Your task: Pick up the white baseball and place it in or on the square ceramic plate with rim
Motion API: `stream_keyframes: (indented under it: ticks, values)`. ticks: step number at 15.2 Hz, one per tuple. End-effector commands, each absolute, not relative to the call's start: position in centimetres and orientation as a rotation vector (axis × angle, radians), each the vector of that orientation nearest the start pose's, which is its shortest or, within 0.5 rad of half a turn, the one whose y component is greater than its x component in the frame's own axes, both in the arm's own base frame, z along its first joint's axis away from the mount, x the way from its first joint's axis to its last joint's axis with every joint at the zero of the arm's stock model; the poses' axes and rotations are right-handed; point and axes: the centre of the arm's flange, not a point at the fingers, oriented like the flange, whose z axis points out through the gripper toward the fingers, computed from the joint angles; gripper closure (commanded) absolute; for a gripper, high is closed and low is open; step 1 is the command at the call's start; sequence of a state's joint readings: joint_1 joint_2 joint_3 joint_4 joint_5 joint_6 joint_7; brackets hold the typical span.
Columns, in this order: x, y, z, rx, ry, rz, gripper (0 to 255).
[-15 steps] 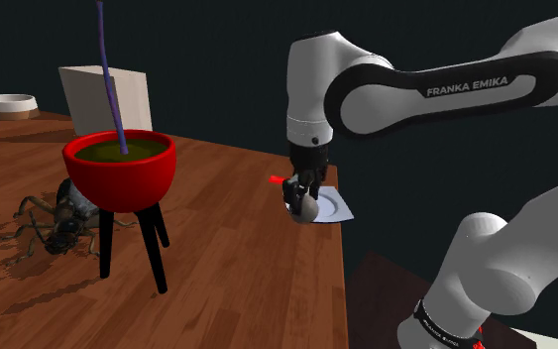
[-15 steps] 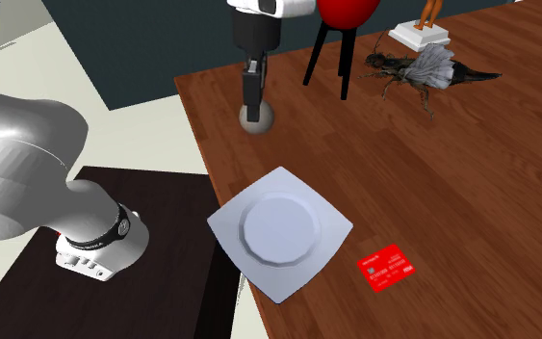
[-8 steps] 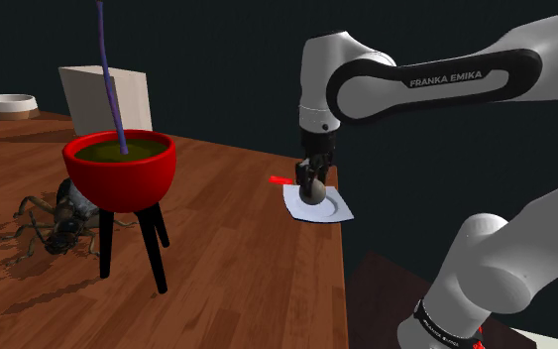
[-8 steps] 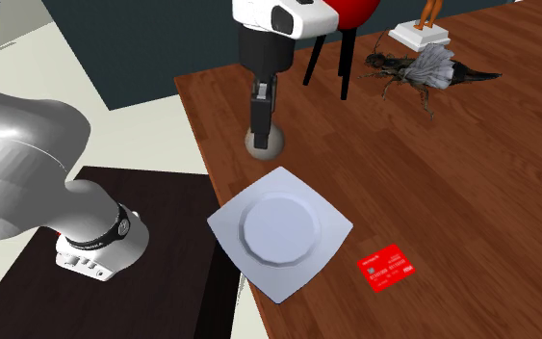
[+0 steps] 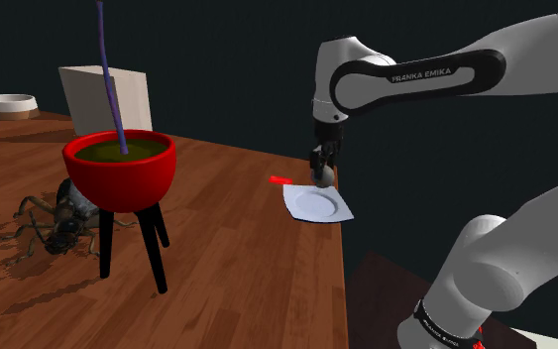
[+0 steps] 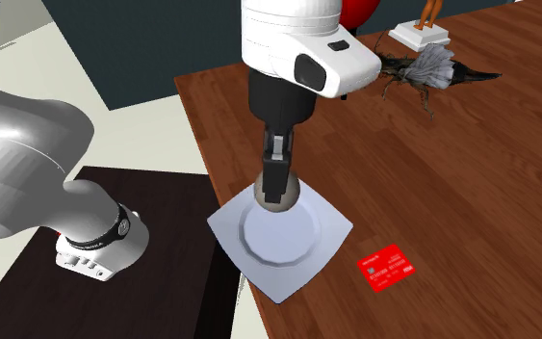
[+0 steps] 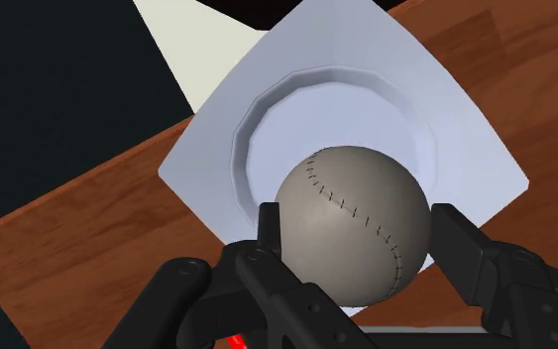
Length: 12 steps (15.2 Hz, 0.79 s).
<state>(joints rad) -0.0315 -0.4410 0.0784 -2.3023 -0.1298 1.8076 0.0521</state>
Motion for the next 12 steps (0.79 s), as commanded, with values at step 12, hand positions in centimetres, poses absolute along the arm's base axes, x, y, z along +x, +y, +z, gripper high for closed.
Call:
stream_keyframes:
  ticks: [12]
  values:
    - [41.5,0.3,44.6,-3.302,-0.036,0.079,255]
